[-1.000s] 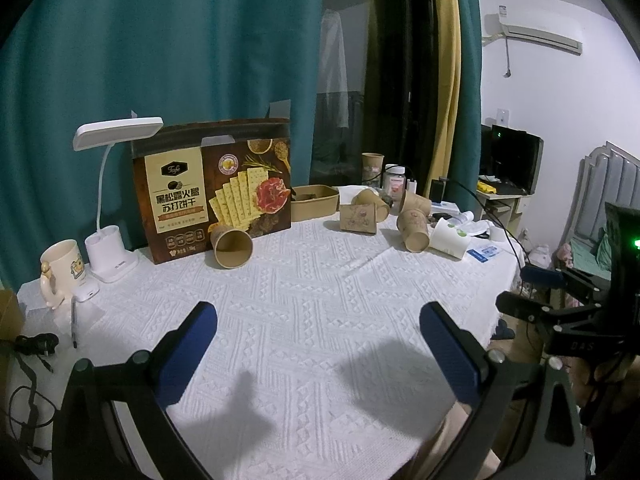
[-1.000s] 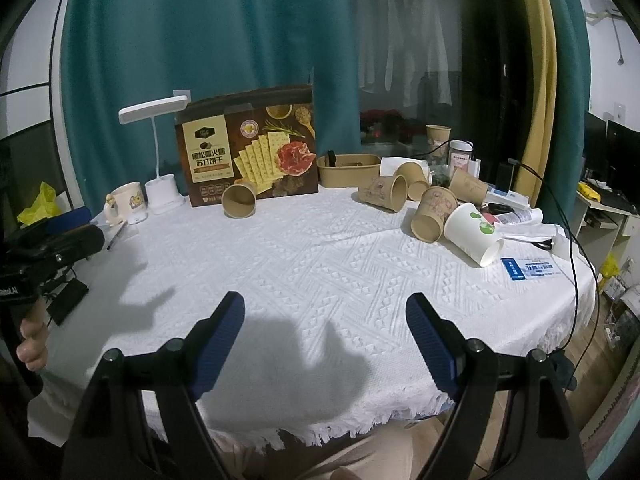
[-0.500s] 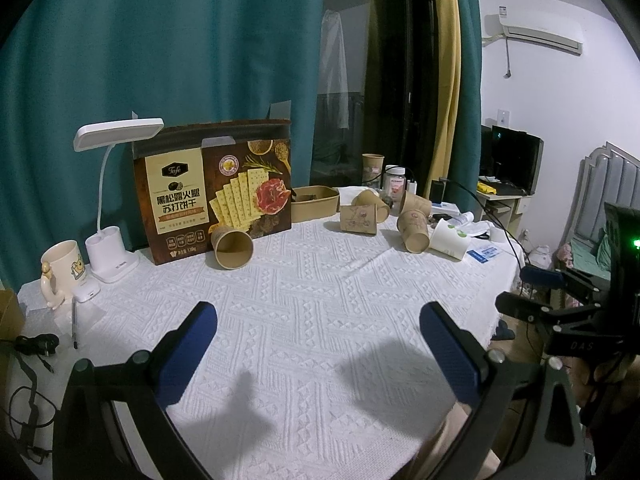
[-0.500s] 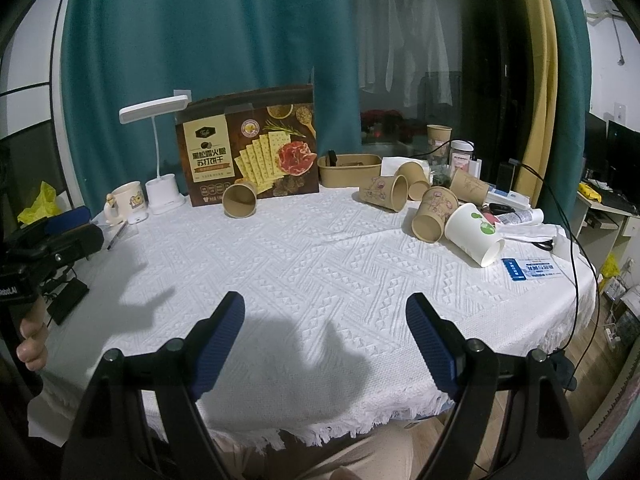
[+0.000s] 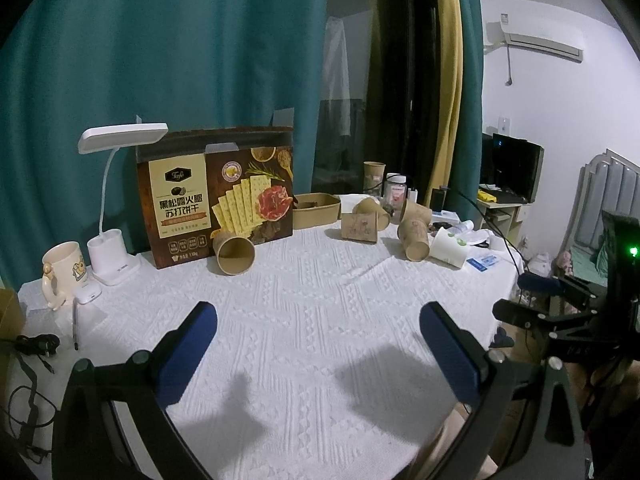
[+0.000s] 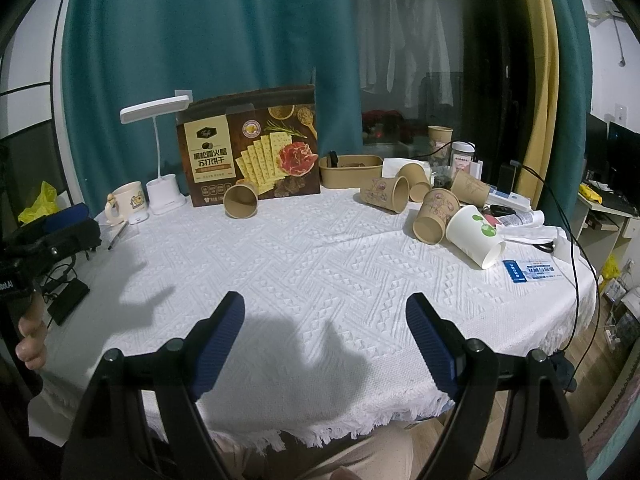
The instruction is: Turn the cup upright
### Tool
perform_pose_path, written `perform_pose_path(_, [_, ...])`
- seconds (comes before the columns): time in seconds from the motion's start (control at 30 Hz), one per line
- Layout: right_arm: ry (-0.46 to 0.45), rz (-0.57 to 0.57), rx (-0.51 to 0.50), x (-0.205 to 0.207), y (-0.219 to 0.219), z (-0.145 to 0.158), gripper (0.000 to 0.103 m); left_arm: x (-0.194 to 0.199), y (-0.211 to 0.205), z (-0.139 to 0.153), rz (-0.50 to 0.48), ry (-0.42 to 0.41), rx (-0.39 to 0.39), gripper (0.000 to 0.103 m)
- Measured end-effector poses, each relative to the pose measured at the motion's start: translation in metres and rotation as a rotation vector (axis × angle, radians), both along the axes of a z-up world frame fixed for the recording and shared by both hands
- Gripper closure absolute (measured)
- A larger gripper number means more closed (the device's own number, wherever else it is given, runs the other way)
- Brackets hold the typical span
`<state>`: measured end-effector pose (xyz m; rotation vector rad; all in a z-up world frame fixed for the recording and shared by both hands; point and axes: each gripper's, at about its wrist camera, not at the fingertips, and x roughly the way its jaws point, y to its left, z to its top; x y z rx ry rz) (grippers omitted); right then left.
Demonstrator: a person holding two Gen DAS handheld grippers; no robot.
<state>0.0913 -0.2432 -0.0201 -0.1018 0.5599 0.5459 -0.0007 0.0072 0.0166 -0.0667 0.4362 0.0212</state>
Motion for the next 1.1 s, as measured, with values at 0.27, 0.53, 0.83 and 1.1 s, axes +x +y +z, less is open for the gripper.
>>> perform_pose_path(0.27, [-0.003, 0.001, 0.001, 0.0, 0.002, 0.001, 0.022, 0.0, 0.0, 0.0, 0.001, -0.003, 0.0, 0.002])
perform_pose_path(0.53, [-0.001, 0.001, 0.001, 0.0, 0.002, 0.001, 0.022, -0.001, 0.0, -0.001, 0.002, -0.004, 0.001, 0.002])
perform_pose_path(0.83, [-0.002, 0.001, 0.001, 0.0, 0.001, 0.0, 0.022, -0.002, 0.0, -0.001, 0.003, -0.005, 0.001, 0.002])
perform_pose_path(1.1, [0.026, -0.012, -0.008, 0.023, 0.009, 0.002, 0.022, 0.014, 0.01, -0.006, 0.013, 0.01, -0.027, 0.001])
